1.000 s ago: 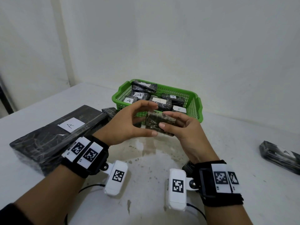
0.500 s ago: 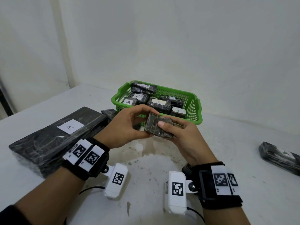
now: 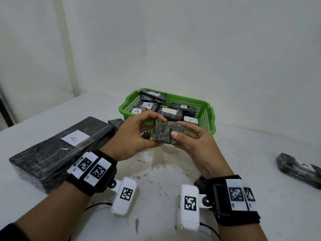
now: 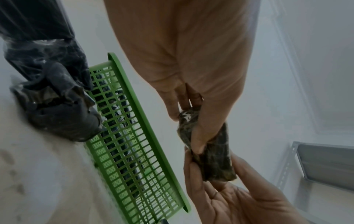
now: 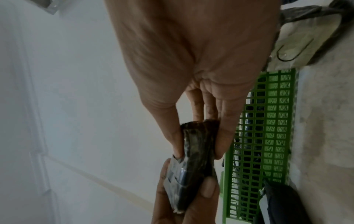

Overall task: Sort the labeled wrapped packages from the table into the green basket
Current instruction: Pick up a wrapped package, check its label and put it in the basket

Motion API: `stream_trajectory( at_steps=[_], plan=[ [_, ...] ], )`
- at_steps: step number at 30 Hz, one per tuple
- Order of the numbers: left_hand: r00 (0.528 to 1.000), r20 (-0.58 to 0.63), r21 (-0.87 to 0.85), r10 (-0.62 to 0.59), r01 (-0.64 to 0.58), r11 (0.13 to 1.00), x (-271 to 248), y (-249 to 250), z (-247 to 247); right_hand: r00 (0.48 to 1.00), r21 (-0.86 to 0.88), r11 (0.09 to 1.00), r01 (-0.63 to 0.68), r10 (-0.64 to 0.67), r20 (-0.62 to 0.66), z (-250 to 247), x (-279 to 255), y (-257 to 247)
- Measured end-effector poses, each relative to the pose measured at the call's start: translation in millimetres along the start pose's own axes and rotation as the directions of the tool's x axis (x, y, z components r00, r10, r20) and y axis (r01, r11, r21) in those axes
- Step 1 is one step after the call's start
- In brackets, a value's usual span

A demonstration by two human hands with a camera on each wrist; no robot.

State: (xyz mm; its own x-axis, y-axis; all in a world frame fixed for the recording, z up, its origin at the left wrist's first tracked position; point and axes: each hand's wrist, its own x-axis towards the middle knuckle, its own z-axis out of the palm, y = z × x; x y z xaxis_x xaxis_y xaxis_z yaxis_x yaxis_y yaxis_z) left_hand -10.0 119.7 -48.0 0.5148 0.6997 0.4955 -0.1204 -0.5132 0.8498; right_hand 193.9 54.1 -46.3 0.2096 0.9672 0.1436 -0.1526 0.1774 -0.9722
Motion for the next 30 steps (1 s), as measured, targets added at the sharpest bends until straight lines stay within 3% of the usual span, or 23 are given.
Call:
stream_trajectory(
  at_steps=[5, 8, 11, 14, 17, 23, 30],
  plan=[
    [0.998, 0.059, 0.088, -0.001, -0.005, 0.996, -1, 2, -2, 0.972, -0.252, 0.939, 0.234, -0.230, 0.045, -5, -2, -4],
    [0.999, 0.036, 0.169, 0.002, -0.008, 0.986, 0, -1, -3, 0.958, -0.252, 0.926, 0.282, -0.261, 0.115, 1, -6, -7],
    [1.000, -0.025, 0.111, -0.005, 0.008, 0.994, 2, -5, -7, 0.973, -0.117, 0.969, 0.219, -0.208, 0.104, 4, -6, -7],
    [0.999, -0.027, -0.080, -0.028, 0.026, 0.996, 3, -5, -8, 0.994, -0.015, 0.999, 0.037, -0.036, 0.101, 5, -5, -6],
    [1.000, 0.009, -0.169, -0.028, 0.030, 0.985, 2, -4, -4, 0.978, 0.006, 0.995, -0.101, 0.098, 0.186, 8, -7, -6],
    [0.999, 0.008, -0.015, -0.044, 0.044, 0.999, -1, 2, 6, 0.992, -0.015, 1.000, -0.012, 0.013, 0.122, 15, -7, 0],
    [0.997, -0.063, 0.042, 0.034, -0.032, 0.999, 1, 1, -3, 0.984, 0.024, 0.995, -0.095, 0.090, 0.154, 11, -4, -1]
  ],
)
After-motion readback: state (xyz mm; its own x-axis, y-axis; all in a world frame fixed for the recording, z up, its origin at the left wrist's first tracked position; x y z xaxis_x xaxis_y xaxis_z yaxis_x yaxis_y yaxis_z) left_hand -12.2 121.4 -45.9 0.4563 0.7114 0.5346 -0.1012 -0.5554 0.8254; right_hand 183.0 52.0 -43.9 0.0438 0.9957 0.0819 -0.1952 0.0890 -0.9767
